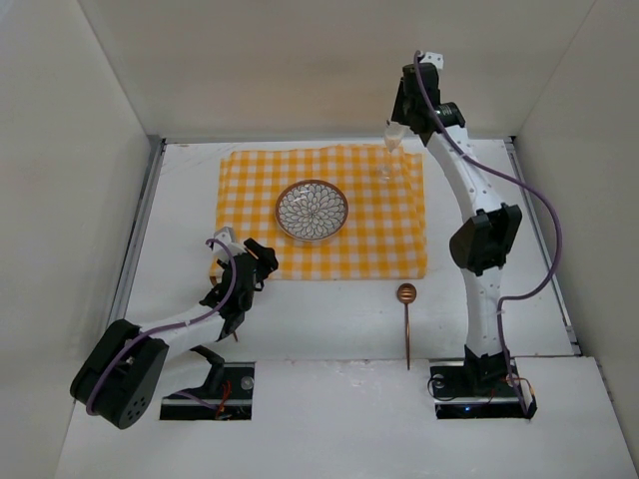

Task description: Set the dinner table for one person

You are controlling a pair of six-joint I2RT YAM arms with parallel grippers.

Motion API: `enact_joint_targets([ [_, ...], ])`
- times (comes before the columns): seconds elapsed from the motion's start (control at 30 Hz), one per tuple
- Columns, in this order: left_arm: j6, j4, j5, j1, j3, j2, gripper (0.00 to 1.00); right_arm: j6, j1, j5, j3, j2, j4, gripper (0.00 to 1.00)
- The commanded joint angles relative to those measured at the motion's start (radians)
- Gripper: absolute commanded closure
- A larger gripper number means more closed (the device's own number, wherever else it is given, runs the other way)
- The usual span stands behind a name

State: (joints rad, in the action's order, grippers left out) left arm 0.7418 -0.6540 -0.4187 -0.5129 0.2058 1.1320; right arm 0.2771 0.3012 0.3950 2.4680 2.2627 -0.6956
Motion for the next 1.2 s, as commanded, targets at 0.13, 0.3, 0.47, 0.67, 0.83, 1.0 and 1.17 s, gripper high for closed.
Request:
enact_joint_targets([
  [0.13, 0.007, -0.042, -0.002, 0.007, 0.020, 0.005, 0.47, 0.004, -0.015, -0.010, 0.029, -0.101, 0.042, 0.52],
  [0.3, 0.007, -0.042, -0.002, 0.007, 0.020, 0.005, 0.47, 0.013, -0.018, -0.010, -0.027, -0.161, 0.047, 0.52],
  [0.47, 0.005, -0.042, -0.002, 0.007, 0.017, -0.001, 0.47, 0.030, 0.005, 0.022, -0.420, -0.424, 0.204, 0.58],
  [0.67, 0.004, -0.038, -0.002, 0.011, 0.018, 0.000, 0.48, 0.117, 0.162, 0.125, -1.103, -0.831, 0.424, 0.87],
  [0.83, -0.002, -0.032, 0.000, -0.005, 0.029, 0.012, 0.55, 0.317, 0.339, 0.165, -1.469, -1.037, 0.251, 0.90],
  [1.0, -0.001, -0.032, 0.012, -0.006, 0.030, 0.011, 0.56, 0.612, 0.512, 0.153, -1.655, -1.164, -0.065, 0.80],
  [1.17, 0.005, -0.032, 0.012, -0.006, 0.027, 0.005, 0.55, 0.778, 0.647, 0.048, -1.718, -1.210, -0.245, 0.61],
])
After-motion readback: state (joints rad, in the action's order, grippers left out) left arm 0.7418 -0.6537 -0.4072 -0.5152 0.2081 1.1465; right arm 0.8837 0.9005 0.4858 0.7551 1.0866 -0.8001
